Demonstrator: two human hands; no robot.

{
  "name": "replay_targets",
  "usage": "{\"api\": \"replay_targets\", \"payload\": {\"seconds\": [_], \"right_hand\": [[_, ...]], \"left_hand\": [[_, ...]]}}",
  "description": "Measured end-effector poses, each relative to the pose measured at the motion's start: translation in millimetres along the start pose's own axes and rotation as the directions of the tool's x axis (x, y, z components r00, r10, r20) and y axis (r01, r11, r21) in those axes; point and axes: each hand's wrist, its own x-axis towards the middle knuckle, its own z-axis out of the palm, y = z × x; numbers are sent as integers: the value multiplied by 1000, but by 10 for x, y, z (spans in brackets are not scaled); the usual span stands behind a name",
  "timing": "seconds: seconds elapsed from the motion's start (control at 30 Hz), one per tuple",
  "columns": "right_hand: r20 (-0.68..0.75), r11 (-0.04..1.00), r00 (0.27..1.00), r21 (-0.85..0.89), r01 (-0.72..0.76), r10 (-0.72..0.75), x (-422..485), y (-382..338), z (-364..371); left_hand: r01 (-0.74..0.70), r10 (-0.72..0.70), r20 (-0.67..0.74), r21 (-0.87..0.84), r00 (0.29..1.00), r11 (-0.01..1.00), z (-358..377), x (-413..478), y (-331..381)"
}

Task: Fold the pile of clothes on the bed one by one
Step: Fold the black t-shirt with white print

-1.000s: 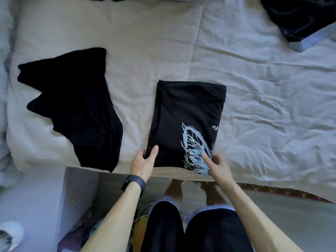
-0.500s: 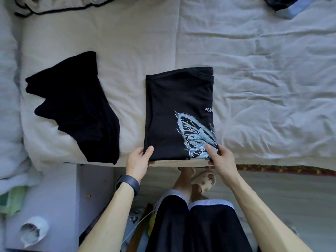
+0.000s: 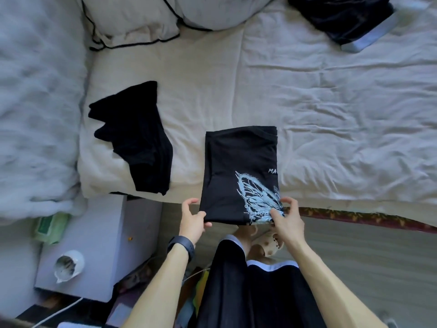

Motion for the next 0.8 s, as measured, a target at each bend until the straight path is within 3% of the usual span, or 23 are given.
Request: {"api": "replay_targets", "payload": {"seconds": [0.1,0.2,0.27,0.33,0.4,0.47,0.57,0.67,0.8], "right_hand": [[59,996,997,79,47,-52,26,-72,-121],[214,975,973,217,41,-88,139,-248,-299],[294,984,945,152,98,-140,276,-383,-411],[238,966,942,-46,255,-237,450,-556,-434],[125,912,936,-214,350,-330,687,-692,-374],[59,916,934,-181,358,-353,931,-842,-259],[-35,936,938,-88,340,-344,1259,-1022,-5],[-191,953,935,-107,283,-299,1508,-1171,230],[-307,967,923,-175,184,-231,1802,-1165,461]], "left_hand": [[-54,56,37,-61,998,997,-41,-27,143],[-53,74,185,-112,980,992,-149,11,380],[-139,138,276,-17,951,990,-246,138,560],[-311,240,280,245,930,918,-287,354,751],[-432,384,200,479,901,764,-240,630,928],[-481,461,159,440,873,758,-107,887,1082],[-412,411,68,291,909,863,219,1196,1265],[-359,408,-70,359,910,861,511,1406,1436],[-310,420,-119,505,900,805,669,1722,1530]]}}
